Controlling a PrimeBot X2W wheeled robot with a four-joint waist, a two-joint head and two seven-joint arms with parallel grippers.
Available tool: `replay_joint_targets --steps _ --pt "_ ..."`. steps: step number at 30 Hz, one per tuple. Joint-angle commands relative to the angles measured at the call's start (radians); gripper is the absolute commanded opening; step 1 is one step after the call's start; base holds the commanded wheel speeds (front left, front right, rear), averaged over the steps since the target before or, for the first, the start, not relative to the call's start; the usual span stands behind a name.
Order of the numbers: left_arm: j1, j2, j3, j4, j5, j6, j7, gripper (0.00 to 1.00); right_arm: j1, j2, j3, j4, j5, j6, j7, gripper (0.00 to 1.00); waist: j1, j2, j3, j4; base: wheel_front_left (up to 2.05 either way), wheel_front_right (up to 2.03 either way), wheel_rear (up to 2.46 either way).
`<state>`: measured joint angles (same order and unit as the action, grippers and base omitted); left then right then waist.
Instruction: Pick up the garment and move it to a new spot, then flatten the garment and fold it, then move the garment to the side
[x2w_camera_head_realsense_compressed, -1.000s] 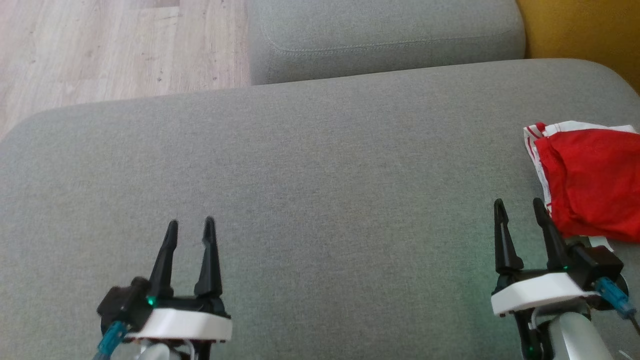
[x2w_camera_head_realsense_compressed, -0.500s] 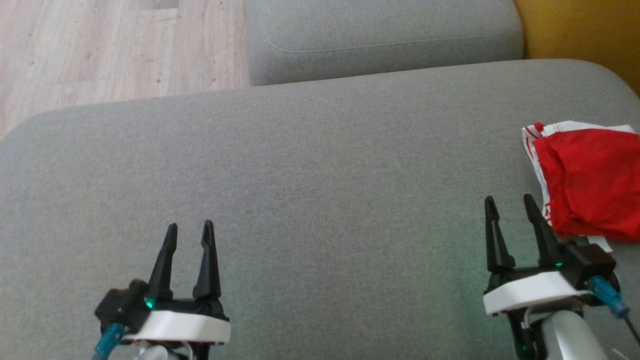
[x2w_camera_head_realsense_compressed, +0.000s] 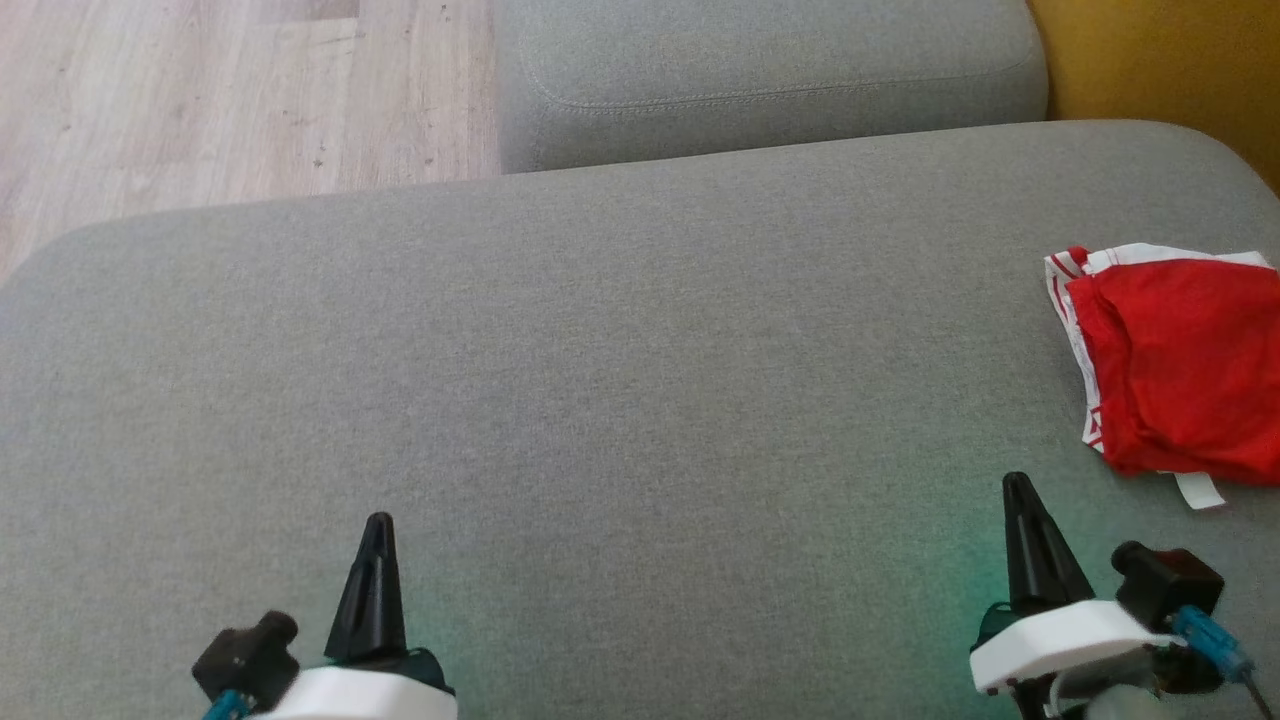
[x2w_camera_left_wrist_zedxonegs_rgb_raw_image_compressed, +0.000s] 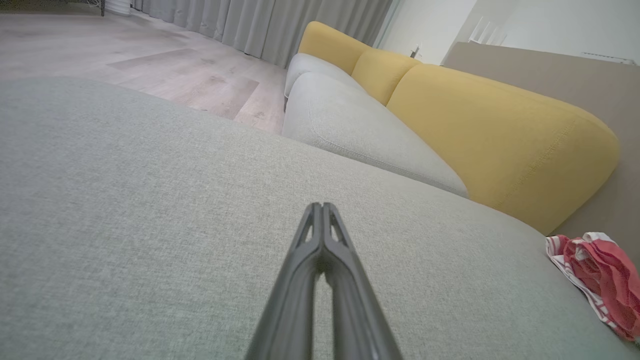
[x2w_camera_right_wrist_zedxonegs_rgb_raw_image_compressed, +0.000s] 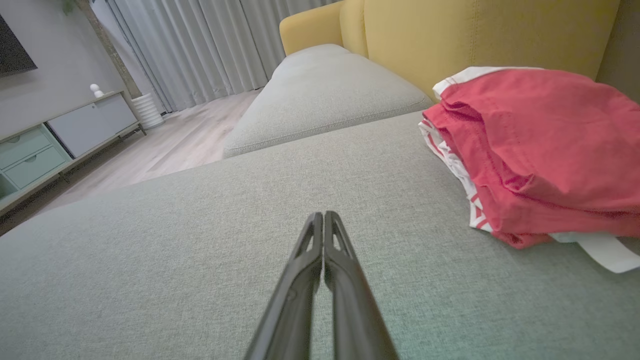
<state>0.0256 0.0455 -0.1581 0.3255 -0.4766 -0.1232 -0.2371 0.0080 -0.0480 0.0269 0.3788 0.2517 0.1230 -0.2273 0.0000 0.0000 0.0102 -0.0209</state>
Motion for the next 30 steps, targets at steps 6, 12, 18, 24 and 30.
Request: replay_joint_targets --steps 6,12,18,24,30 --pt "-0.045 0.005 0.023 -0.032 -0.069 -0.001 0.019 0.00 -0.050 -0.002 -0.010 -0.041 0.083 0.001 0.018 0.00 0.0000 0.0000 0.000 0.001 0.00 0.00 0.00" --pt "-0.051 0.007 0.034 -0.034 -0.129 -0.001 0.035 0.00 -0.053 -0.003 -0.016 -0.046 0.152 0.001 0.035 0.00 0.0000 0.0000 -0.001 0.002 0.00 0.00 0.00" --pt "-0.055 0.009 0.045 -0.037 -0.189 -0.002 0.051 0.00 -0.057 -0.003 -0.022 -0.051 0.222 0.002 0.052 0.00 0.0000 0.0000 -0.001 0.003 0.00 0.00 0.00" --pt "-0.060 0.010 0.056 -0.040 -0.248 -0.002 0.067 0.00 -0.060 -0.004 -0.029 -0.056 0.292 0.002 0.069 0.00 0.0000 0.0000 -0.001 0.004 0.00 0.00 0.00" --pt "-0.064 0.011 0.068 -0.043 -0.307 -0.002 0.084 0.00 -0.064 -0.004 -0.035 -0.061 0.361 0.002 0.086 0.00 0.0000 0.0000 -0.002 0.005 0.00 0.00 0.00"
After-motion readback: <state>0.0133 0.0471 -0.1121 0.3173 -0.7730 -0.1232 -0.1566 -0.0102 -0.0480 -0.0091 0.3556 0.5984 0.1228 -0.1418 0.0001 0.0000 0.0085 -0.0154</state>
